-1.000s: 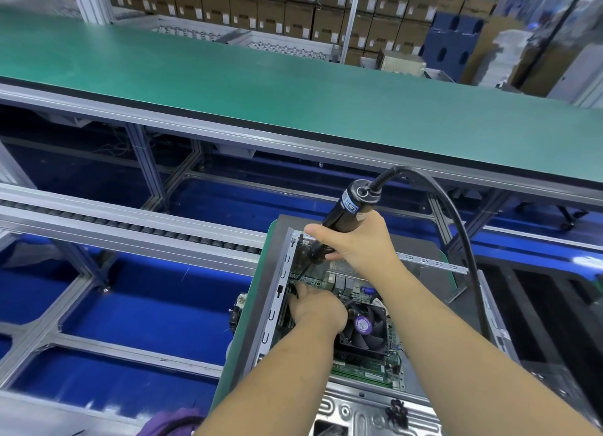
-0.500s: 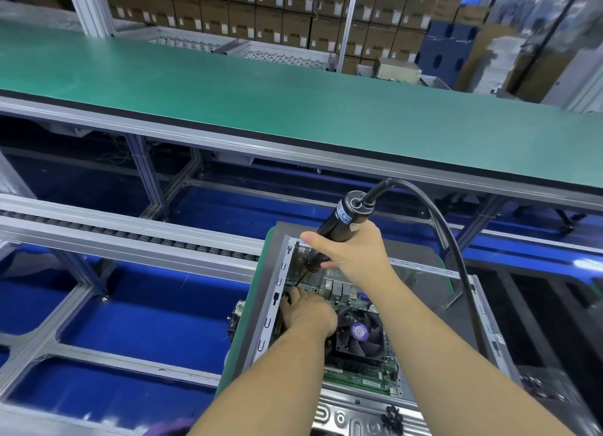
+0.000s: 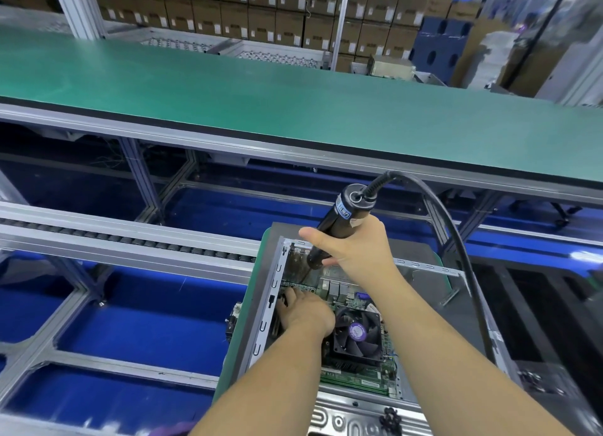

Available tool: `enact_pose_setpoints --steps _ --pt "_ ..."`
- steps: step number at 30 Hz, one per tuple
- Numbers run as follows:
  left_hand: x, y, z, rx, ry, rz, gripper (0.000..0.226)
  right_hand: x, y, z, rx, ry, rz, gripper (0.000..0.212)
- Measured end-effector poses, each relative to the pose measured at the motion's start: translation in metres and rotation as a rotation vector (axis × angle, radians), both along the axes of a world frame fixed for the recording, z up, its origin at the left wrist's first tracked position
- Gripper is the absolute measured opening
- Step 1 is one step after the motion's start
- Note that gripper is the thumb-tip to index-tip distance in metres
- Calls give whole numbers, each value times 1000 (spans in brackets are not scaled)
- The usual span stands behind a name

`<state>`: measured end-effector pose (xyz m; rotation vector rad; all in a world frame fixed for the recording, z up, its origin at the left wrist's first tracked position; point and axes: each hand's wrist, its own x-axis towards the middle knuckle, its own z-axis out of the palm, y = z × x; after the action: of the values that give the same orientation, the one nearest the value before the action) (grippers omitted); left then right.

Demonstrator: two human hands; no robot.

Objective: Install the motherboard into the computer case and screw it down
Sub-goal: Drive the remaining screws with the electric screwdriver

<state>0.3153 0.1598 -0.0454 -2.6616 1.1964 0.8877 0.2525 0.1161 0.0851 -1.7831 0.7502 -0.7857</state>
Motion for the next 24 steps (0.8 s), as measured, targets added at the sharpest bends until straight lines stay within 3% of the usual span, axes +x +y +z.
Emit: enact_pose_setpoints --steps 3,7,12,17,22,24 --pt "-1 1 -1 -55 -37 -44 48 -3 2 5 8 -24 -20 66" --pt "-5 3 0 -108 -30 -91 37 -5 6 11 6 -44 -47 58" --pt "-10 5 13 -377 -107 -77 22 -19 8 22 -7 -91 -113 51" --pt "-21 5 27 -629 134 3 23 -43 8 44 13 -154 -232 29" --pt "-31 -1 59 -843 235 -19 26 -79 7 64 128 -293 -434 38" --pt "-42 -7 80 -926 376 -16 26 -95 10 69 195 -398 -516 32"
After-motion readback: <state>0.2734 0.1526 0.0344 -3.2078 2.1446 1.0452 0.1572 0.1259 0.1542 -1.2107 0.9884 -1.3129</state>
